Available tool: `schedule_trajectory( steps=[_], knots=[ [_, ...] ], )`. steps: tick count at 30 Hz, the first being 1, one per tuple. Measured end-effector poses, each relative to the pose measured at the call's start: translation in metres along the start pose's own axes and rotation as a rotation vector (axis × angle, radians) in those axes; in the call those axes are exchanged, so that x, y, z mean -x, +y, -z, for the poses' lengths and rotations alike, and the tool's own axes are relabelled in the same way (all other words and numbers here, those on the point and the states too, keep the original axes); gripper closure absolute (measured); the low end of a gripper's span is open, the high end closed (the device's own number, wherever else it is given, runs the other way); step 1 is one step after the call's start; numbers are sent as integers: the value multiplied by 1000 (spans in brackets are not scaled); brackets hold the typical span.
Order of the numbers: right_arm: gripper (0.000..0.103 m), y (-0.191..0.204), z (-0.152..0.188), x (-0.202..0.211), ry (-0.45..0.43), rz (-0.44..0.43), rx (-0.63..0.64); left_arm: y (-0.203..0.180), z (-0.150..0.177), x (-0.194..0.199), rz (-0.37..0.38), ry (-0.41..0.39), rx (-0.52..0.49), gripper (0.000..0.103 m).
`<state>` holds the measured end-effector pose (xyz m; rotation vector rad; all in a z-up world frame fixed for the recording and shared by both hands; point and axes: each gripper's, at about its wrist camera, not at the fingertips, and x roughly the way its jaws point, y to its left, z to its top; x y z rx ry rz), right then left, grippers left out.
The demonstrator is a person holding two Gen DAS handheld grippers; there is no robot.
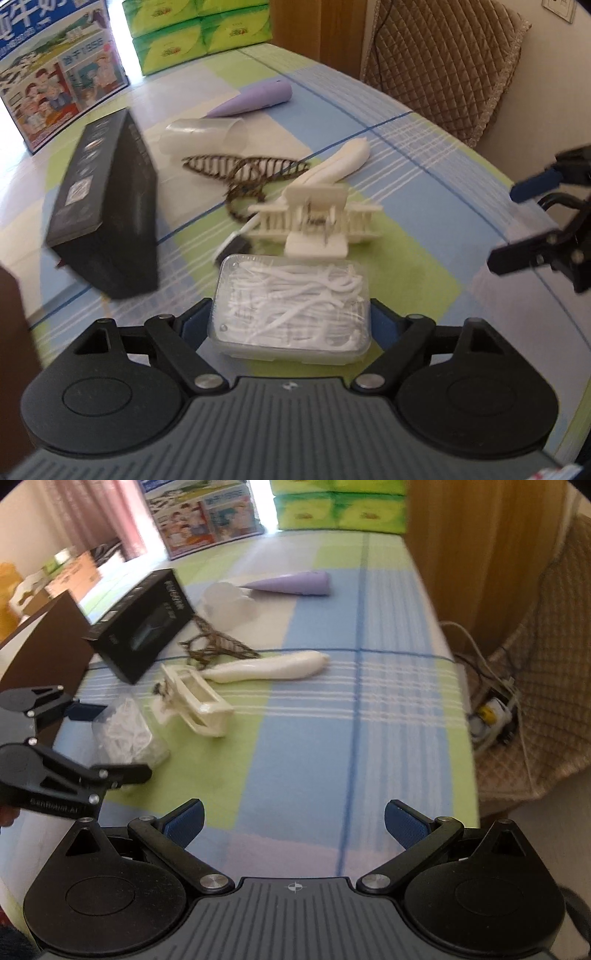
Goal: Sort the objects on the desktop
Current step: 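Grasp the clear floss pick box with the left tool while the right tool grasps the white clip, then carry the floss box and white clip into the brown box with both tools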
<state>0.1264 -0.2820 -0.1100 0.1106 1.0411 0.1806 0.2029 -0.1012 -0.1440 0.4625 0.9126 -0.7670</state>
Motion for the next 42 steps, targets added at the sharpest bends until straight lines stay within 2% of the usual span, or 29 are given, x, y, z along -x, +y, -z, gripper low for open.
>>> schedule_trajectory(
  steps=[9,13,15,16,19,20,24,26,42],
  knots=[
    [2,43,-23,-28,-36,-131,220,20,40,29,-96,38,175,19],
    [3,61,-31,-43,-54,-158,330,24,53,39,-118,42,225,19],
    [10,69,-34,-51,-59,-171,383,25,56,42,-128,42,241,19],
    [18,73,-36,-56,-55,-172,406,25,57,43,-130,42,247,19],
    [31,79,-39,-68,-55,-170,448,23,60,45,-141,43,261,19],
    [34,80,-39,-71,-54,-172,454,21,61,46,-144,43,265,19],
    [57,83,-38,-77,-55,-169,474,21,64,48,-149,35,281,18],
    [62,82,-36,-73,-53,-175,474,21,63,47,-152,35,284,18],
    [64,72,13,-25,28,-108,358,21,60,43,-154,37,300,19]
  ],
)
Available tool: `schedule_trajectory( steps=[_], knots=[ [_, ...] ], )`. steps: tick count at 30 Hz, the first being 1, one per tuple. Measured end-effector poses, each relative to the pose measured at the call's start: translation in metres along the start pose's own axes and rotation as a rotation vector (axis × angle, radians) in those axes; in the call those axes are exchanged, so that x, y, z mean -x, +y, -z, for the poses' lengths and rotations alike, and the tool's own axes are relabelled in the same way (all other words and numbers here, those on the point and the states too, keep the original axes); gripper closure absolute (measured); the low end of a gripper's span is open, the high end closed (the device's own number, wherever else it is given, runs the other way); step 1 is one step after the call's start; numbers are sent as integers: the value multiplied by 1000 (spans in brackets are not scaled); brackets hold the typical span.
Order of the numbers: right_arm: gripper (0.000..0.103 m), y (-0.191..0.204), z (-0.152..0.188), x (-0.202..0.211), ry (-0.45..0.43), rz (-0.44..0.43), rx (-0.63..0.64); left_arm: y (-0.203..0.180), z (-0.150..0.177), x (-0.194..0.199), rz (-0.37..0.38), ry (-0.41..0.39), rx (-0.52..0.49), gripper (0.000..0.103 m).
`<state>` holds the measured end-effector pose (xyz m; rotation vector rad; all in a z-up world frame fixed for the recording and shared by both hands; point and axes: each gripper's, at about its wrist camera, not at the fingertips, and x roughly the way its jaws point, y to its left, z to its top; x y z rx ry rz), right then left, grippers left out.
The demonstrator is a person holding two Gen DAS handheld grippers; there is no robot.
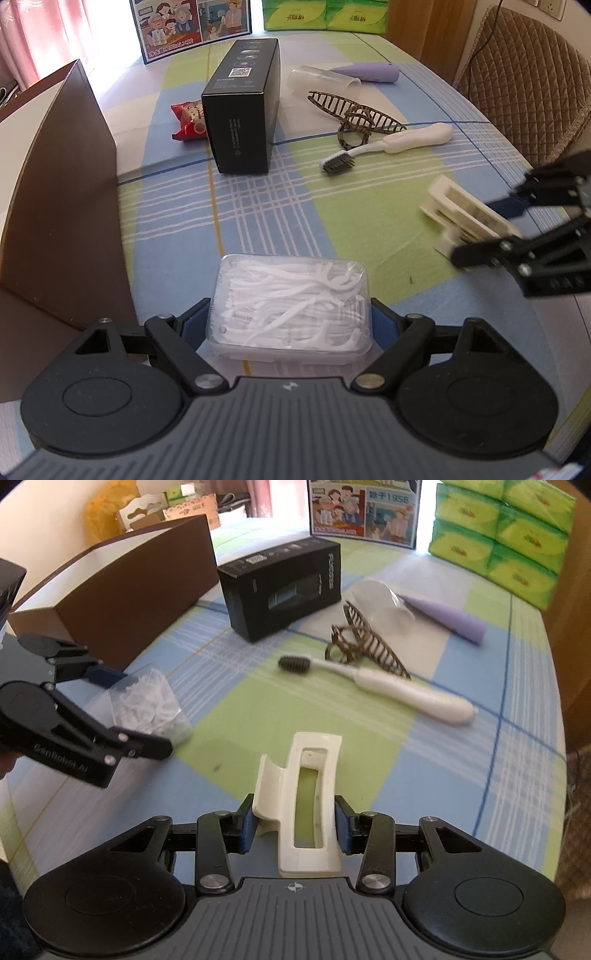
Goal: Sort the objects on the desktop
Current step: 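Carry the floss box and white clip into the brown box with both tools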
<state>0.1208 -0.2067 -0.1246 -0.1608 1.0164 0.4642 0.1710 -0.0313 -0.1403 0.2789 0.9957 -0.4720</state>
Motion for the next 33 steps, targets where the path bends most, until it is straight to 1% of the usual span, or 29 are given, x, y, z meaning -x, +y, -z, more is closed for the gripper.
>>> schedule_trajectory(
  steps=[3,7,10,13,16,19,22,25,29,33],
  knots=[
    [64,5,4,7,28,-1,-13,-4,1,2,14,6,-13,19],
    [64,15,8,19,42,-40,-43,-9,7,10,46,13,-23,19],
    [64,26,4,30,20,-80,-72,-11,14,25,68,-1,-24,20],
    [64,41,-7,39,-18,-122,-91,-6,22,48,85,-30,-14,20],
    [64,59,-24,48,-64,-164,-87,4,29,76,78,-69,5,20],
    [64,84,-48,56,-119,-210,-56,22,33,108,58,-117,41,20],
    [64,110,-76,58,-169,-250,-14,47,36,142,33,-182,87,20],
    [64,135,-106,54,-207,-282,26,77,35,169,-14,-238,133,19],
    [64,173,-144,42,-243,-278,89,124,33,190,-88,-285,189,19],
    [64,206,-183,13,-255,-260,126,172,26,195,-175,-294,219,19]
  ],
)
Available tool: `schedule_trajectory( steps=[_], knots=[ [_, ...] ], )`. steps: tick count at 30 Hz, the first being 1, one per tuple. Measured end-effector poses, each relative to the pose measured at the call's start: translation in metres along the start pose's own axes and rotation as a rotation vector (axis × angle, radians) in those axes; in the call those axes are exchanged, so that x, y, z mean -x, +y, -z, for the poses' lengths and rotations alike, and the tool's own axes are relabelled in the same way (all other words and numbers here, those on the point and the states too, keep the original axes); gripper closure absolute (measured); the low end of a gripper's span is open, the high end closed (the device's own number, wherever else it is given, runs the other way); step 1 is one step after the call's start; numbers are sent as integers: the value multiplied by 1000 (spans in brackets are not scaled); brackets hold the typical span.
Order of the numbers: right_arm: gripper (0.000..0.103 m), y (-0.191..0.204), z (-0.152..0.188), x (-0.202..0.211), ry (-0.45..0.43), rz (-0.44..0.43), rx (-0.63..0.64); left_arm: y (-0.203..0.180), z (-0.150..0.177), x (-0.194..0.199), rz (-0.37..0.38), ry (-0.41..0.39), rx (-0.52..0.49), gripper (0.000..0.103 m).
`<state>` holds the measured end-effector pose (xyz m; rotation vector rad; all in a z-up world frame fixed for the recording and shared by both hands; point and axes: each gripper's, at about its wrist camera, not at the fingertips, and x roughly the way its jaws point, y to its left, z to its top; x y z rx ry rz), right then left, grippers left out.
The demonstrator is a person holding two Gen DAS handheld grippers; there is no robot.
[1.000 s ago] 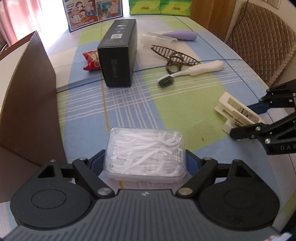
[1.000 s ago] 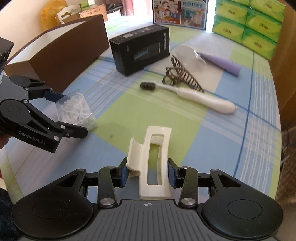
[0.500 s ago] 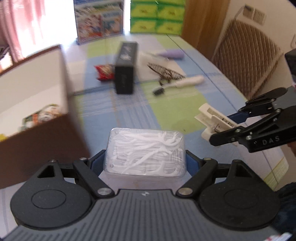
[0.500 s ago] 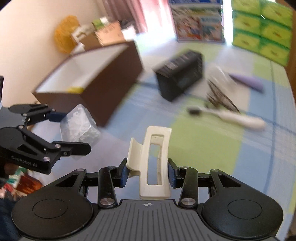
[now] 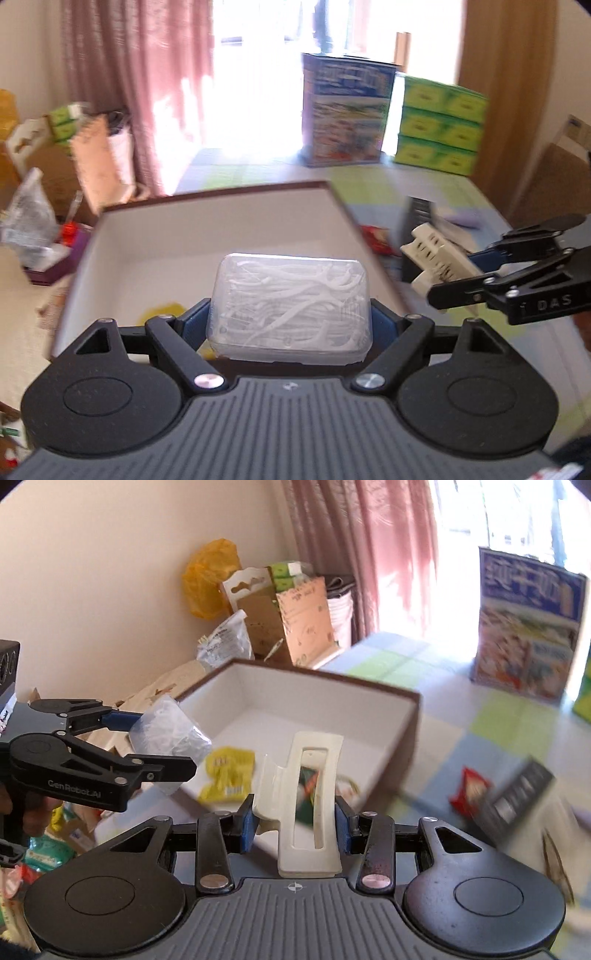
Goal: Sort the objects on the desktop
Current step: 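Carry the floss box and white clip into the brown box with both tools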
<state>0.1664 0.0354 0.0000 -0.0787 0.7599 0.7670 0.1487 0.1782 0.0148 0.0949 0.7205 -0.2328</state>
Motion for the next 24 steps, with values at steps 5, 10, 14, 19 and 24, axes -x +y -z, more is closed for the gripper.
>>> schedule_trajectory(
  steps=[5,10,14,19,24],
  knots=[
    [64,5,-28,-56,39,60,-1,55,-23,-25,-71,9,10,19],
    [64,-1,-46,-107,91,123,-25,100,-43,-66,-101,56,3,19],
    [64,-11,-54,-144,143,152,-69,121,-55,-106,-98,119,10,19],
    [64,-18,-54,-177,205,203,-88,138,-61,-152,-81,202,16,19],
    [64,-25,-52,-193,242,265,-77,148,-52,-193,-91,288,14,19]
  ],
)
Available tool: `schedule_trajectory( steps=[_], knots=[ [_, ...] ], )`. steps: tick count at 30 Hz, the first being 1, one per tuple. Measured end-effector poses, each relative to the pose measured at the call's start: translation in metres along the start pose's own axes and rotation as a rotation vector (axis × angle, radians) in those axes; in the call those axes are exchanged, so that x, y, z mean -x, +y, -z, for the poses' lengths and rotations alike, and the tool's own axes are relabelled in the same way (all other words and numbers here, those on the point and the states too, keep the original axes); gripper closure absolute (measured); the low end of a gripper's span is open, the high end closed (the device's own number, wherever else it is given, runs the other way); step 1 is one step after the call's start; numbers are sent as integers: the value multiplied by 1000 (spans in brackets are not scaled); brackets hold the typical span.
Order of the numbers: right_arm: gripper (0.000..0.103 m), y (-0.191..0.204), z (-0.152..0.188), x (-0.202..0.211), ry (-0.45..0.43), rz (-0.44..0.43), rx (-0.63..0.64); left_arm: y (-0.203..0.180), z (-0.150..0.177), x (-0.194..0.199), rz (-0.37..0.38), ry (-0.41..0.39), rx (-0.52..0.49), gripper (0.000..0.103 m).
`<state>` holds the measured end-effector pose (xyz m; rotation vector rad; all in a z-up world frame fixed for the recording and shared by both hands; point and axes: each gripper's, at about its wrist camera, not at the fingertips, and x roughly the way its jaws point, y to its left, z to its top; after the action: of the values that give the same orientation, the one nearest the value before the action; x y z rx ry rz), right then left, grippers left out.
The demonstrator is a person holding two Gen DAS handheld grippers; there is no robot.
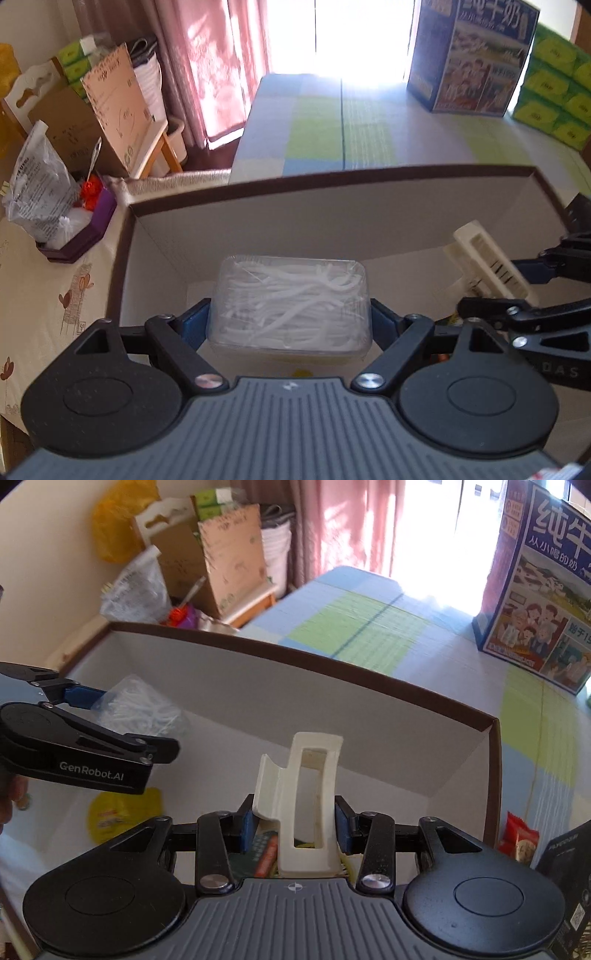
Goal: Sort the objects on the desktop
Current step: 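Carry the floss box and white clip into the brown box with both tools, then open both tools to release the floss box and clip in the box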
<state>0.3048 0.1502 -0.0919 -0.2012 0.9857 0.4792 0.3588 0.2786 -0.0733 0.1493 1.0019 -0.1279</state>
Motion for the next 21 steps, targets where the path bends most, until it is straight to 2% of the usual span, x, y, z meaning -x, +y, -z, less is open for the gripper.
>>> schedule_trajectory(
  steps=[9,21],
  knots=[
    [64,1,-6,-6,13,44,38,0,-6,-28,-25,54,-22,19],
    [64,4,-7,-2,-18,74,95,-1,-14,-19,-3,6,-53,14]
  ],
)
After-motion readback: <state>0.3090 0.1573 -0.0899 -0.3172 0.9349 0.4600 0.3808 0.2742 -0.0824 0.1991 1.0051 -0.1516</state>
